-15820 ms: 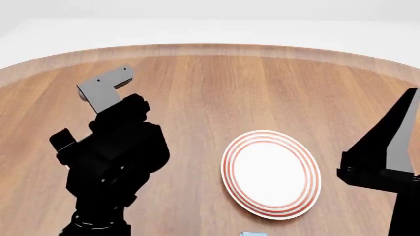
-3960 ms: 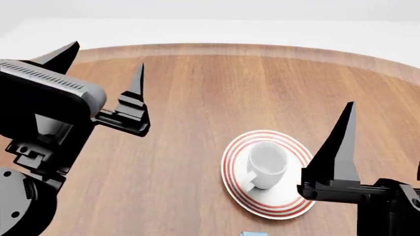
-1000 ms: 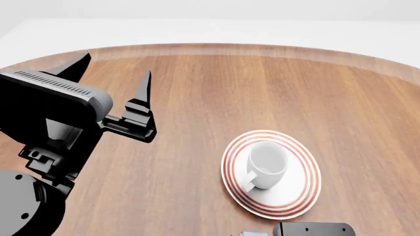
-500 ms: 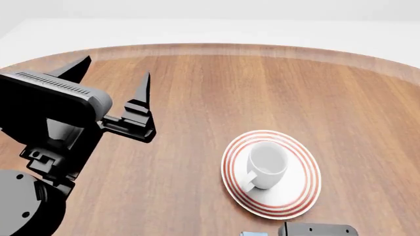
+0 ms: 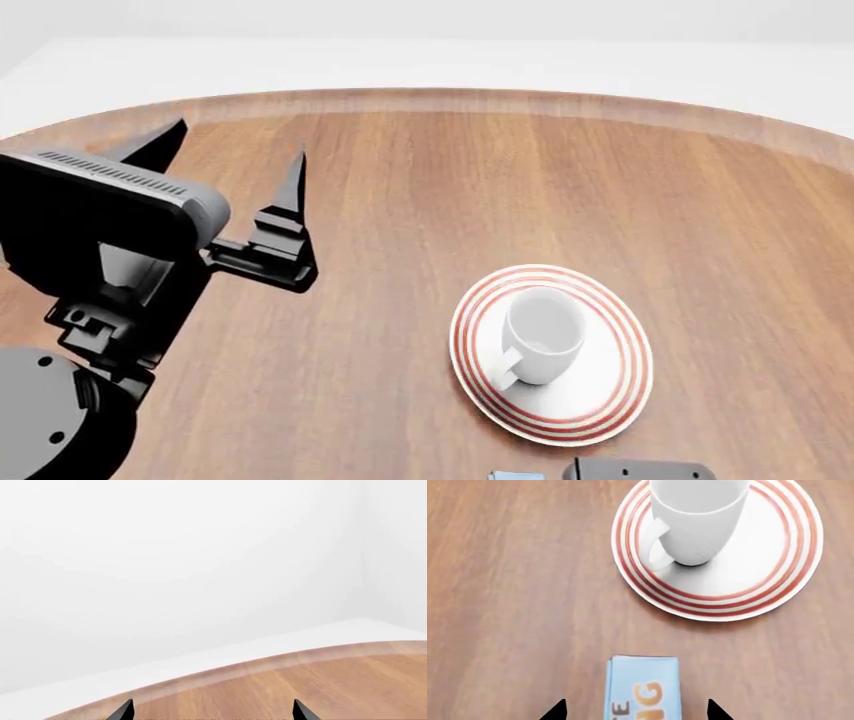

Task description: Pick up the white mug and put it on the plate, and put the chocolate pudding to the right of the plate.

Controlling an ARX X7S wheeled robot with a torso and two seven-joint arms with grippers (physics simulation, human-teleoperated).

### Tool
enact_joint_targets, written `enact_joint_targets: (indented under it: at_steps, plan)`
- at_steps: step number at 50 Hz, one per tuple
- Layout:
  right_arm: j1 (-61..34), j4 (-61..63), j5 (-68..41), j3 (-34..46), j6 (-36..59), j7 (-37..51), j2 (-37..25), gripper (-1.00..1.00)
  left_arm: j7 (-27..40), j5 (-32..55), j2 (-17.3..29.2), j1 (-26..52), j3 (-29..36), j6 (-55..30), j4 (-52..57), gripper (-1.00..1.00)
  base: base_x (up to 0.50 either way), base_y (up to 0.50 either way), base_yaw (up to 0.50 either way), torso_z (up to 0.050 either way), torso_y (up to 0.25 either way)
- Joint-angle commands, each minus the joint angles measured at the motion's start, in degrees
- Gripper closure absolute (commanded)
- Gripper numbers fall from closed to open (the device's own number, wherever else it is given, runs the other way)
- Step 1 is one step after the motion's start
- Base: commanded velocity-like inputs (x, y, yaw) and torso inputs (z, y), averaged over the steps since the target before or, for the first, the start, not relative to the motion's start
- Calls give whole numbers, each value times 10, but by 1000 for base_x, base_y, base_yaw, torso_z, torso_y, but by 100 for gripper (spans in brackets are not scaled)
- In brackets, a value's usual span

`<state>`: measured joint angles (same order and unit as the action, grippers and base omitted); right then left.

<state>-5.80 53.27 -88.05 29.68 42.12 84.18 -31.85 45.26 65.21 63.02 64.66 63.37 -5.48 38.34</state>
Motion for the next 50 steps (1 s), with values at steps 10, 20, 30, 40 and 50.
enact_joint_targets:
  at_steps: [10, 20, 30, 40, 50]
  plan:
    - [25, -18, 26, -11, -5, -46, 6, -100, -13, -5, -15, -4, -17, 0, -3, -100, 0, 0, 0, 0, 0]
    - [35, -33, 42, -7, -5, -69, 4, -100, -14, -5, -17, -8, -16, 2, -8, -100, 0, 0, 0, 0, 0]
    - [39, -42, 54, 0, -4, -85, 5, -100, -14, -6, -18, -12, -17, 4, -9, -100, 0, 0, 0, 0, 0]
    - [47, -55, 67, 3, -6, -103, 4, -100, -14, -9, -18, -17, -16, 7, -10, -100, 0, 0, 0, 0, 0]
    - [51, -68, 77, 6, -8, -118, 4, -100, -17, -12, -21, -22, -16, 10, -16, -100, 0, 0, 0, 0, 0]
